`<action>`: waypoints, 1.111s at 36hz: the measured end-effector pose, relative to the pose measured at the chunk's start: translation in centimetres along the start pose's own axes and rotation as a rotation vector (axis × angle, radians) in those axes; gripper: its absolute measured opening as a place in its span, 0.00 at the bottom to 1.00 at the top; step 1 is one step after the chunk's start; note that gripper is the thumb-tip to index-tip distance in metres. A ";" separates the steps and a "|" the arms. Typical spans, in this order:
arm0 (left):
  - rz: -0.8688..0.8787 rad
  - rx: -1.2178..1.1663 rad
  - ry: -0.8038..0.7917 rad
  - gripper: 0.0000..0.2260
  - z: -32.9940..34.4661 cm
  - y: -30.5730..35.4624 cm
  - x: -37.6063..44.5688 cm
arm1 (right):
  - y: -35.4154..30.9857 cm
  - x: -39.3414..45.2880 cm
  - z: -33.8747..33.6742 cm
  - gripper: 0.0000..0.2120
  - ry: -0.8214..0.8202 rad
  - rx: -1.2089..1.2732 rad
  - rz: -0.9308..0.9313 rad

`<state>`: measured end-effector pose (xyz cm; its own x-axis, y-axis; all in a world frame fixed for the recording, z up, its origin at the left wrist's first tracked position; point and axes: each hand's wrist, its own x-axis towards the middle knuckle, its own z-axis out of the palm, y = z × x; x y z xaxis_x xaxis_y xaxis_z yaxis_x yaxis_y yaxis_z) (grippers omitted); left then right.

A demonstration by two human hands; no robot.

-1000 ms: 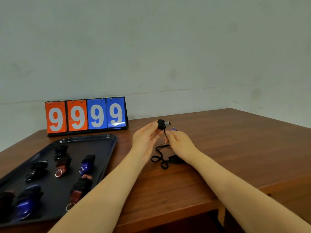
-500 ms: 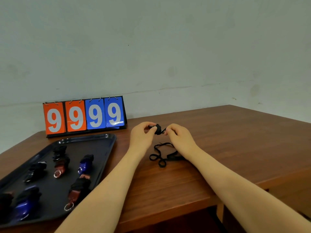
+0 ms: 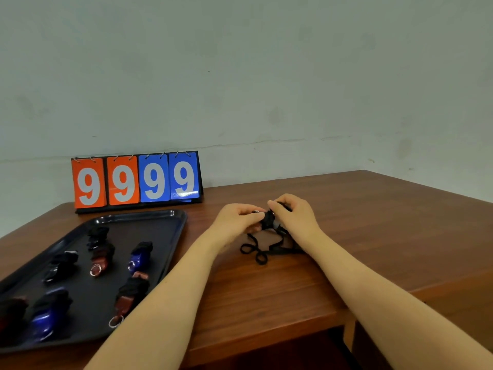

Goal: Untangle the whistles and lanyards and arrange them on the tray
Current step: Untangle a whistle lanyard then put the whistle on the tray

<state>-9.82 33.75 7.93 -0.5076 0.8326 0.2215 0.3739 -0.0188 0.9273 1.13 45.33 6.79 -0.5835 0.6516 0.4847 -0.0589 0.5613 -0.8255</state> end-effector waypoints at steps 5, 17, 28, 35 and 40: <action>-0.028 -0.380 -0.060 0.10 0.3 0.5 -0.2 | -0.3 0.4 -0.4 0.13 -0.030 0.362 0.177; -0.042 -0.882 0.049 0.10 1.0 1.1 -0.6 | -0.5 0.0 0.2 0.15 -0.145 0.434 0.173; -0.015 -0.720 0.313 0.09 1.2 0.3 0.0 | 0.1 -0.4 0.9 0.11 -0.159 -0.155 -0.138; 0.060 -0.389 0.397 0.08 1.2 0.2 0.2 | 0.1 -0.4 0.9 0.13 -0.187 -0.265 -0.142; 0.097 -0.097 0.483 0.08 0.3 -0.5 0.7 | -0.1 -0.5 0.8 0.11 -0.175 -0.278 -0.146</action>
<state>-10.12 34.47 7.47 -0.7840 0.4737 0.4012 0.3751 -0.1534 0.9142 0.79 44.58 6.38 -0.7164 0.4706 0.5151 0.0567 0.7751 -0.6293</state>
